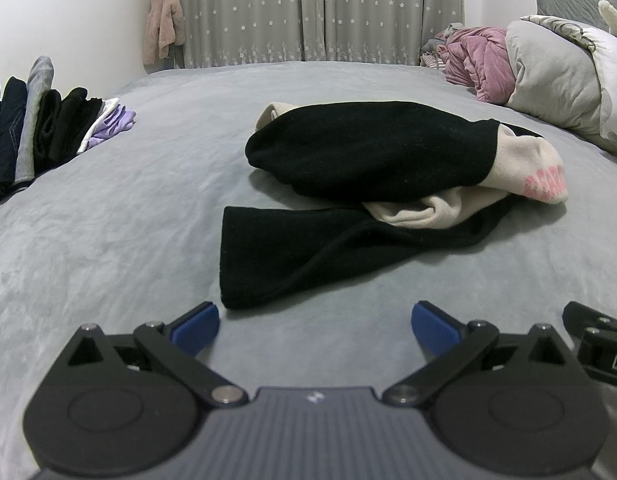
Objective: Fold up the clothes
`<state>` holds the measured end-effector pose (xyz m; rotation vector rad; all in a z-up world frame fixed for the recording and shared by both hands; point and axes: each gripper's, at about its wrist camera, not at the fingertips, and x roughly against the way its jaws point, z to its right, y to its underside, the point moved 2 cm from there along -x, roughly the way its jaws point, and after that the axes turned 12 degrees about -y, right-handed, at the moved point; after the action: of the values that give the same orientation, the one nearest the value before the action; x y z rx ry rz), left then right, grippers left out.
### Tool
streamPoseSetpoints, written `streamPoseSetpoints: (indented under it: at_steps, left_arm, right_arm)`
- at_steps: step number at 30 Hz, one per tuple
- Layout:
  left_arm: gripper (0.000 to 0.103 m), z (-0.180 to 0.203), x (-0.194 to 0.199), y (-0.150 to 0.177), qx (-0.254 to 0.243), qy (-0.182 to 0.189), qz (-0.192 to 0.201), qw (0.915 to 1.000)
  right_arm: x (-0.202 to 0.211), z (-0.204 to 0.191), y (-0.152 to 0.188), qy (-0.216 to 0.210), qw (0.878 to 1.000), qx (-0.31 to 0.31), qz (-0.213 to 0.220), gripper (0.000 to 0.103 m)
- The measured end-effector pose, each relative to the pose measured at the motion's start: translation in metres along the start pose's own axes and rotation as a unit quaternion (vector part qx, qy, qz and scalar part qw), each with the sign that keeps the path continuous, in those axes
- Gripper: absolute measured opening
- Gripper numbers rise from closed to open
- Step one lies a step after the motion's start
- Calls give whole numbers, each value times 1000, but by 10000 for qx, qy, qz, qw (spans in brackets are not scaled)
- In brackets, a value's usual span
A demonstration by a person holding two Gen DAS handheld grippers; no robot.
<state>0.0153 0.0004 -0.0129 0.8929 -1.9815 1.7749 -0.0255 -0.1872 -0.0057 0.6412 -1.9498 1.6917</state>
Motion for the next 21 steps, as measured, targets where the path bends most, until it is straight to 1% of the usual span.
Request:
streamPoseSetpoints:
  at_steps: [21]
  left_arm:
    - [103, 0, -1, 0, 11, 9, 16, 10000]
  right_arm:
    - [0, 1, 1, -21, 10000, -20, 21, 103]
